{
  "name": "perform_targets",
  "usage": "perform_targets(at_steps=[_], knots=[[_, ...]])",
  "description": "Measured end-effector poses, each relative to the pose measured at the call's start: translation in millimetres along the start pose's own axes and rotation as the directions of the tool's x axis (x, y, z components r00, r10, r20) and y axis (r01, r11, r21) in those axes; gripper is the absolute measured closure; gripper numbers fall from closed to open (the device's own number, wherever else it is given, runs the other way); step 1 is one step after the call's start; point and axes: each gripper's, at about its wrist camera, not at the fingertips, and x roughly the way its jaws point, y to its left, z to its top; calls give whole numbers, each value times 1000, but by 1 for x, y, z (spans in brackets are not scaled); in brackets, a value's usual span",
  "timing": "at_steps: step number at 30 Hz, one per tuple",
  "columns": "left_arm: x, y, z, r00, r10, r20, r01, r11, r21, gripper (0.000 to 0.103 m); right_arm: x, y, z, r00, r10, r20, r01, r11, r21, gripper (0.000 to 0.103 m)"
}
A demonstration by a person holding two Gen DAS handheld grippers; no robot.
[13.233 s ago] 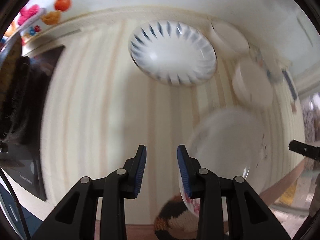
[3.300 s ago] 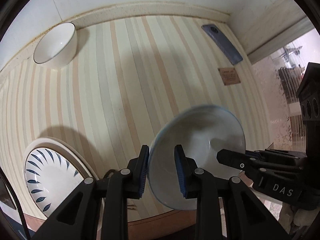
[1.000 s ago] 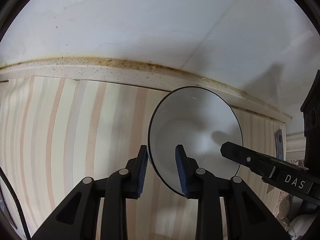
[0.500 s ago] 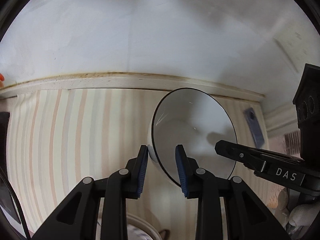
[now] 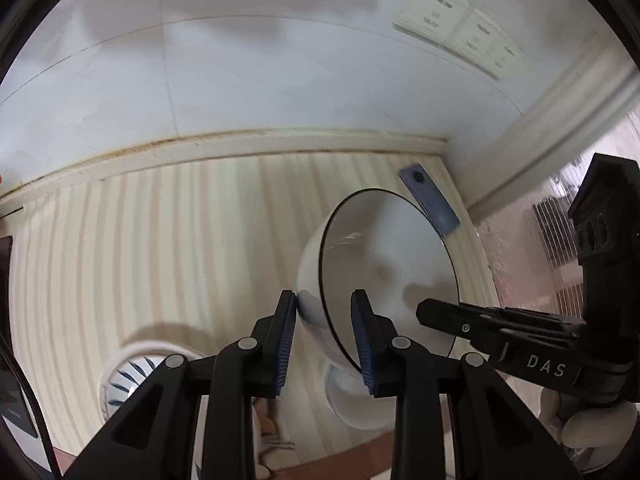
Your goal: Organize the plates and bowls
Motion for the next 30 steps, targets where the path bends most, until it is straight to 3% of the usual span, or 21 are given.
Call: perform_targets(at_steps=[10, 22, 30], knots=[[30, -25, -40, 996, -26, -91, 31, 998, 50, 77, 7, -41, -57, 998, -38, -47, 40, 998, 42, 86], [72, -31, -66, 985, 16, -173, 2, 994, 105, 77, 41, -71, -71, 993, -58, -101, 67, 994, 87, 86], [77, -33, -68, 983, 26, -183, -4, 993, 120, 77, 48, -72, -75, 990, -72, -124, 84, 993, 87, 86]])
